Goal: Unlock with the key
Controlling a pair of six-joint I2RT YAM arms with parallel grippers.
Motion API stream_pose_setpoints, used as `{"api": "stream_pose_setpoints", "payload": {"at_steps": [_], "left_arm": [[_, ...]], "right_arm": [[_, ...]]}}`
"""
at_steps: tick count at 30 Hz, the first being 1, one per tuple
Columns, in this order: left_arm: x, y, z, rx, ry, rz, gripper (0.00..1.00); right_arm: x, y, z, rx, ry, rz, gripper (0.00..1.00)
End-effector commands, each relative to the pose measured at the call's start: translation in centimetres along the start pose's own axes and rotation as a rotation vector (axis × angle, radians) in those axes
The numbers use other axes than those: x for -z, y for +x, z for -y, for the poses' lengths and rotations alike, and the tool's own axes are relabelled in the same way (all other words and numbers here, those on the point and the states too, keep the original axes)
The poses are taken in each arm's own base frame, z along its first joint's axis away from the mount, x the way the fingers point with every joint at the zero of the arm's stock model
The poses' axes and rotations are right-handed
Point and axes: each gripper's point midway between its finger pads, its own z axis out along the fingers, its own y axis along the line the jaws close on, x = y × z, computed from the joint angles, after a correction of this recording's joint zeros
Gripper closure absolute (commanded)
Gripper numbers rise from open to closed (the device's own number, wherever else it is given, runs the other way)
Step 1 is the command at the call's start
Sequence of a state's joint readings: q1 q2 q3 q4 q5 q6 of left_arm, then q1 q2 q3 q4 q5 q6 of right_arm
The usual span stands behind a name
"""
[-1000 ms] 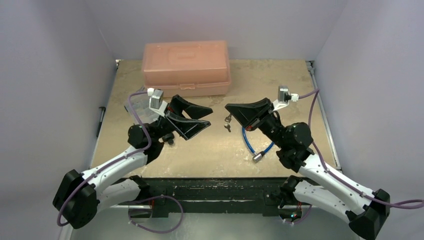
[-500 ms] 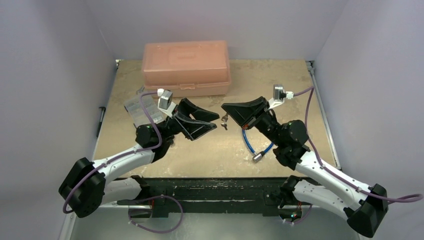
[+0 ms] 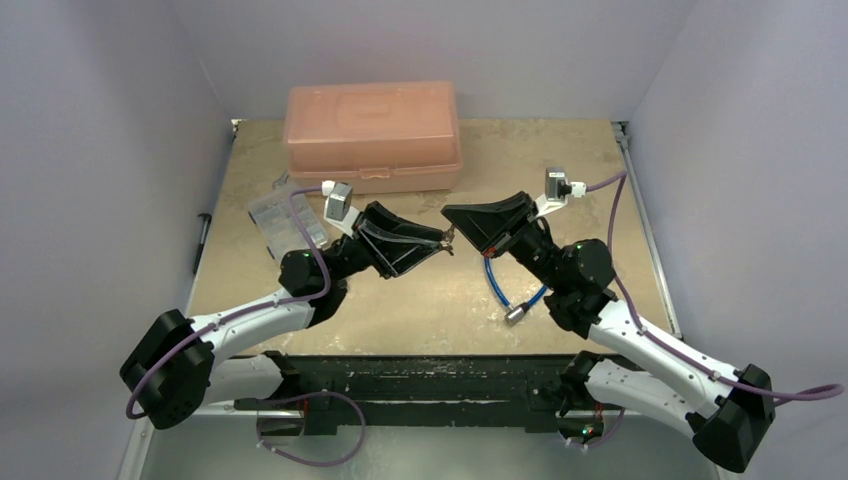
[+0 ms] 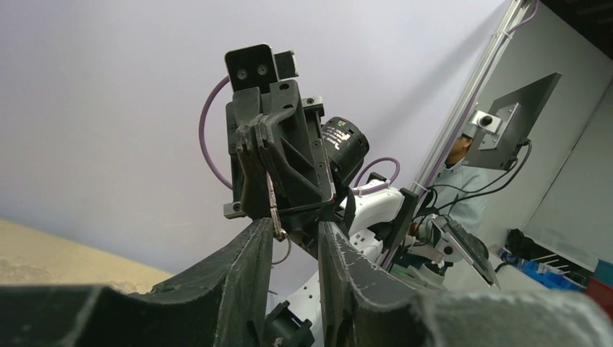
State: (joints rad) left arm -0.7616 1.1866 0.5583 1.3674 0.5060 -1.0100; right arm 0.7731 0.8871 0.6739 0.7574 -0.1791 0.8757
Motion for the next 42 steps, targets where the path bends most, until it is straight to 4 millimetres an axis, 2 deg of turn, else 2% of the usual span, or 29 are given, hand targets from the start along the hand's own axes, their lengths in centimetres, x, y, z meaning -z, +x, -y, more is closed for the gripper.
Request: {"api": "stream_pose_setpoints", "payload": {"at_steps": [1, 8, 14, 17, 21, 24, 29, 31, 34, 42], "left_arm": [[-0.7, -1.0, 0.6, -0.042, 0.026, 0.044, 0.69], [-1.0, -0.9, 0.3, -0.033, 0.015, 0.043, 0.72], [-1.1, -0.9, 0.0, -0.024, -0.001, 0.046, 0.78], [-1.3, -0.8, -0.1, -0.021, -0.003, 0.043, 0.85], [-1.5, -0.6, -0.7, -0.011, -0.026, 0.033, 1.00], [-1.5, -0.4, -1.1, -0.007, -0.043, 0.023, 1.00], [-1.4, -0.1, -1.1, -0.001, -0.052, 0.007, 0.73], [-1.4, -0.1, -1.1, 0.002, -0.056, 0.000, 0.66], [-1.5, -0.1, -1.1, 0.008, -0.062, -0.008, 0.59], [-1.7, -0.3, -0.9, 0.011, -0.066, -0.014, 0.48]], "right_arm": [[-0.6, -1.6, -2.5, 0.008, -0.086, 0.039, 1.00], [-0.6, -1.3, -2.5, -0.002, -0.093, 0.028, 1.00], [-0.5, -1.0, -2.4, -0.013, -0.097, 0.020, 1.00], [-0.4, -0.8, -2.3, -0.017, -0.099, 0.017, 1.00], [-0.2, -0.7, -2.2, -0.021, -0.098, 0.013, 1.00], [-0.1, -0.6, -2.1, -0.022, -0.094, 0.012, 1.00], [0.0, -0.8, -1.6, -0.001, -0.059, 0.019, 1.00], [0.1, -0.9, -1.3, 0.009, -0.039, 0.021, 1.00], [0.2, -0.9, -1.0, 0.021, -0.021, 0.020, 1.00], [0.2, -0.7, -0.4, 0.038, 0.013, 0.007, 1.00]]}}
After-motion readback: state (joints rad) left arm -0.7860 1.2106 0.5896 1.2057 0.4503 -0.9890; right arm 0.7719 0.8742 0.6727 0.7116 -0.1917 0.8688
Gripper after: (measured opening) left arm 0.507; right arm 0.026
